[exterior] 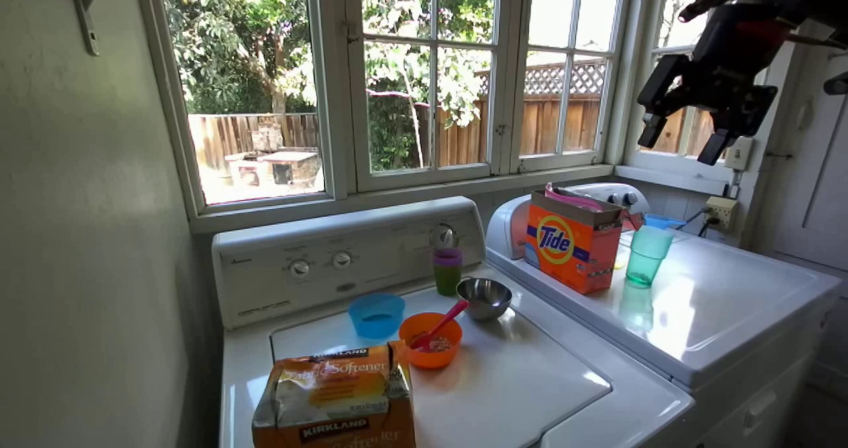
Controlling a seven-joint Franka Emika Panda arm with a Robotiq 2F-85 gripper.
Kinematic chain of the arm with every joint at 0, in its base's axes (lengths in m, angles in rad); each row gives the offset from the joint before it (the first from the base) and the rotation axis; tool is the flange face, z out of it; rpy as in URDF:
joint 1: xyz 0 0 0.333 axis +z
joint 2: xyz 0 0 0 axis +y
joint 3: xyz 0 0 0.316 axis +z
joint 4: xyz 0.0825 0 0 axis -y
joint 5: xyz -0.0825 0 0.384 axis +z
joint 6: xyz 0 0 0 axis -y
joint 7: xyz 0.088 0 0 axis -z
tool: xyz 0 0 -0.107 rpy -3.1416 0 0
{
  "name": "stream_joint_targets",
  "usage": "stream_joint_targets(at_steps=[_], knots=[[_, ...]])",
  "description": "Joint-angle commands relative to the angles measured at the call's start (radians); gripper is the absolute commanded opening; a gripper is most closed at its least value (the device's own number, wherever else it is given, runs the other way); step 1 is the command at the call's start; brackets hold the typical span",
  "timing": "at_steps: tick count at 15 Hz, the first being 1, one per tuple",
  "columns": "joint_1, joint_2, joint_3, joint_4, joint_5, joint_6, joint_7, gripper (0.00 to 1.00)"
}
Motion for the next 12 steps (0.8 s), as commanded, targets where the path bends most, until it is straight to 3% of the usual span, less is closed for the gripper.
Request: stream_joint_targets(at_steps=[1, 4, 7, 12], knots=[[-0.036, 0.084, 0.158, 0.043, -0.009, -0.033, 0.178, 1.0], [-0.029, 0.134, 0.309, 0.061, -0.021, -0.034, 0.357, 1.0], [-0.022, 0.202, 0.416, 0.102, -0.03, -0.094, 0.51, 1.0], [0.037, 0.322, 0.473, 0.178, 0.0, -0.31, 0.605, 1.0]])
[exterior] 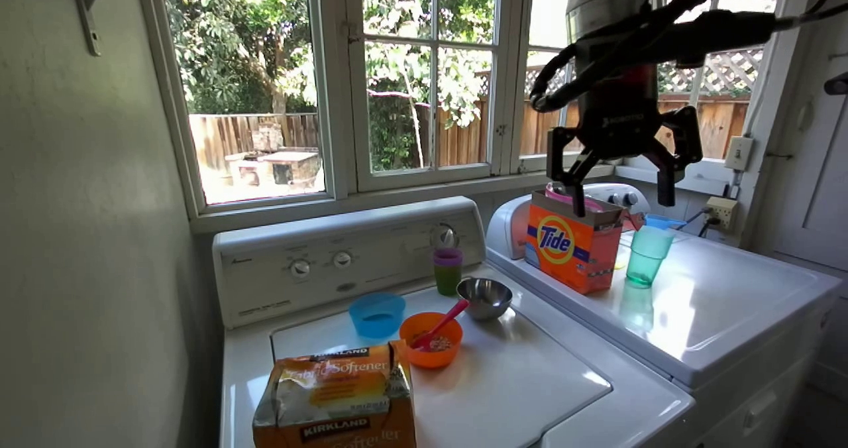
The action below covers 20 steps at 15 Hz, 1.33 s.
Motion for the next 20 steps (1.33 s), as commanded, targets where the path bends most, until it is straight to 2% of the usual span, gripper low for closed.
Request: stream_joint_targets(at_steps=[1, 2, 5, 6, 7, 9, 14, 20], knots=[[0.055, 0.113, -0.006, 0.085, 0.012, -0.167, 0.027, 1.0], [0.052, 0.049, -0.016, 0.029, -0.011, -0.085, 0.031, 1.0], [0.07, 0.09, -0.018, 0.06, -0.009, -0.134, 0.03, 1.0], [0.046, 0.133, -0.012, 0.099, 0.008, -0.196, 0.108, 1.0], [0.033, 0.165, -0.002, 0.117, 0.005, -0.21, 0.164, 1.0], [0.029, 0.239, 0.024, 0.146, 0.012, -0.168, 0.294, 1.0], [0.067, 0.412, 0.044, 0.207, 0.049, -0.122, 0.621, 1.0], [0.121, 0.587, 0.001, 0.251, 0.079, -0.034, 0.945, 1.0]])
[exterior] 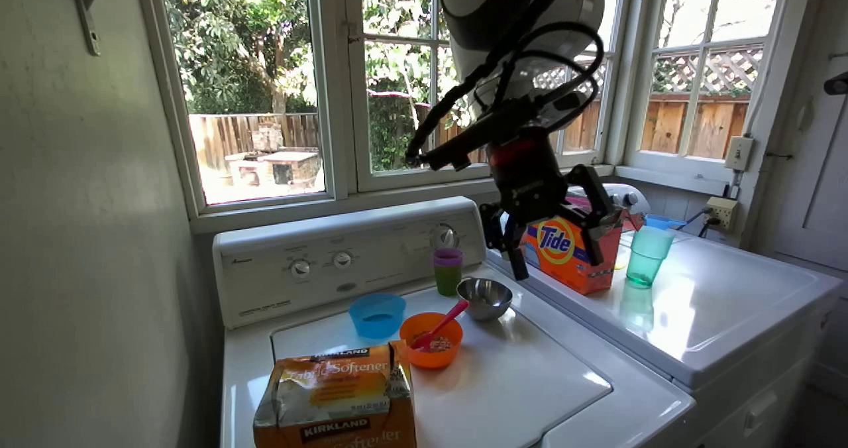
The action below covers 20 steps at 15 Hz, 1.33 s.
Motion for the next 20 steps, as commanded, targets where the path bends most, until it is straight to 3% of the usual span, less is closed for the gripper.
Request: stream_joint_targets(at_steps=[1, 8, 9, 14, 18, 20], knots=[[0.044, 0.118, -0.05, 0.038, 0.034, 0.075, 0.193, 1.0], [0.087, 0.154, -0.121, 0.026, 0.024, 0.371, 0.436, 1.0], [0.09, 0.149, -0.132, 0.021, 0.014, 0.308, 0.355, 1.0], [0.096, 0.137, -0.139, 0.013, 0.021, 0.35, 0.389, 1.0], [0.102, 0.124, -0.146, -0.038, -0.099, 0.558, 0.336, 1.0], [0.103, 0.136, -0.144, -0.059, -0.187, 0.677, 0.388, 1.0]])
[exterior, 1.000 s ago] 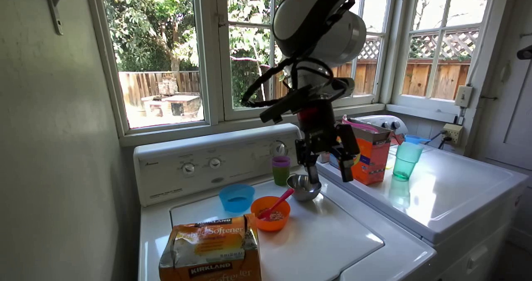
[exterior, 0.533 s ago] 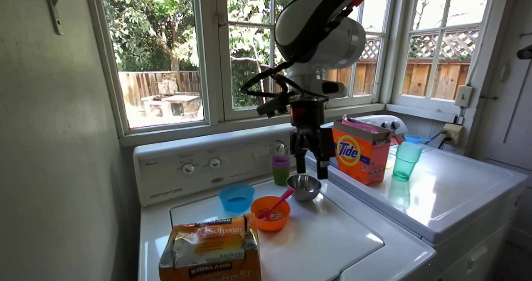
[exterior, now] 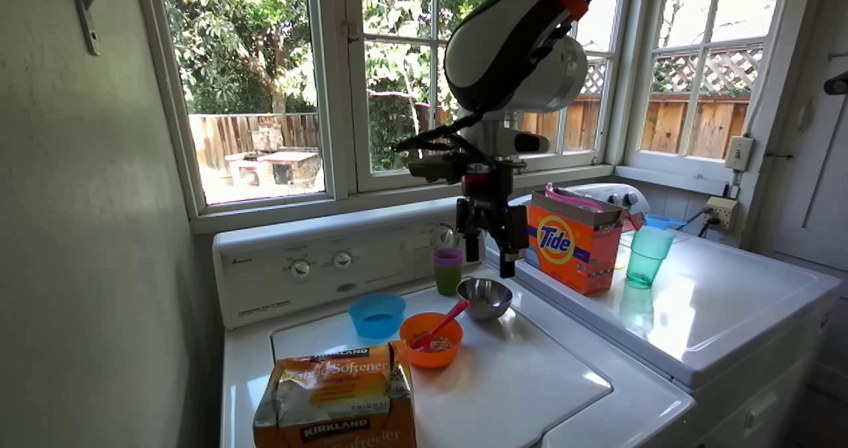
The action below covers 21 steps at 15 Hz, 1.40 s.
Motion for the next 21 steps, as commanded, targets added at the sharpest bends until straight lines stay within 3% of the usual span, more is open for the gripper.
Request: stream_joint_targets(at_steps=[1, 5, 9, 15, 16, 21], knots=[[0.022, -0.006, -0.014, -0.074, -0.144, 0.223, 0.04, 1.0], [0.024, 0.048, -0.018, -0.115, -0.301, 0.384, 0.076, 1.0], [0.037, 0.125, -0.032, -0.118, -0.354, 0.445, 0.097, 1.0], [0.086, 0.242, -0.092, -0.039, -0.433, 0.382, 0.229, 1.0], [0.076, 0.186, -0.09, -0.088, -0.381, 0.408, 0.141, 1.0], [0.089, 0.203, -0.11, -0.072, -0.411, 0.414, 0.175, 1.0]])
